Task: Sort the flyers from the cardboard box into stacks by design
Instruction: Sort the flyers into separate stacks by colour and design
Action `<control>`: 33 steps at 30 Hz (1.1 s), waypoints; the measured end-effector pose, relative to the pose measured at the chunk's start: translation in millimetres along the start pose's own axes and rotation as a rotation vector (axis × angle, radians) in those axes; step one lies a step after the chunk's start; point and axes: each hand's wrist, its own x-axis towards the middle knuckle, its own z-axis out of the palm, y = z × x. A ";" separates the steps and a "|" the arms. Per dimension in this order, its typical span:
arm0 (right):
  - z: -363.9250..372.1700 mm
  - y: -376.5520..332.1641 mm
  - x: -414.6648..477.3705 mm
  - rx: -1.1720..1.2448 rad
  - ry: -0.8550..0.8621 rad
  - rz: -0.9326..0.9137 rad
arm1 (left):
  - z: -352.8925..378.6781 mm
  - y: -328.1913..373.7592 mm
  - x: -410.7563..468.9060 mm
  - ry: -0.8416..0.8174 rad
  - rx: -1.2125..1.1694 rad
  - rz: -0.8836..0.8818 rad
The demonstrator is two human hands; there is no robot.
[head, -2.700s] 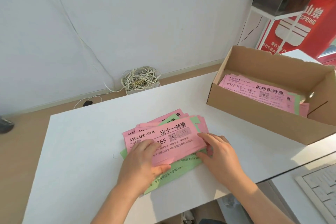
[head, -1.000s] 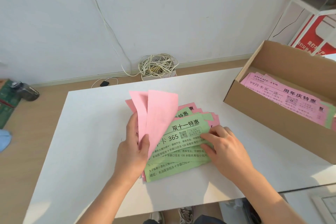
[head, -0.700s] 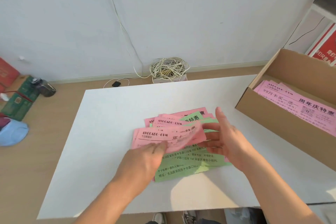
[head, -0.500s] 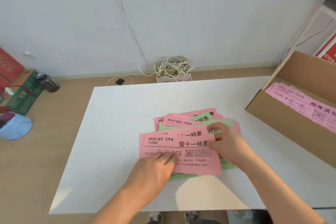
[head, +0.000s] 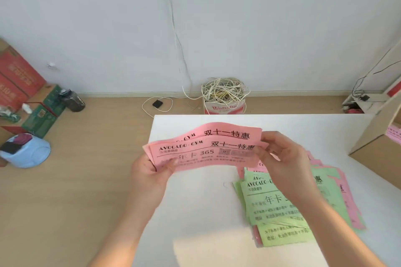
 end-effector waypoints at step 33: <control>117.8 60.3 93.9 -0.540 -0.128 0.209 | -43.0 -92.4 104.2 -0.181 0.978 0.314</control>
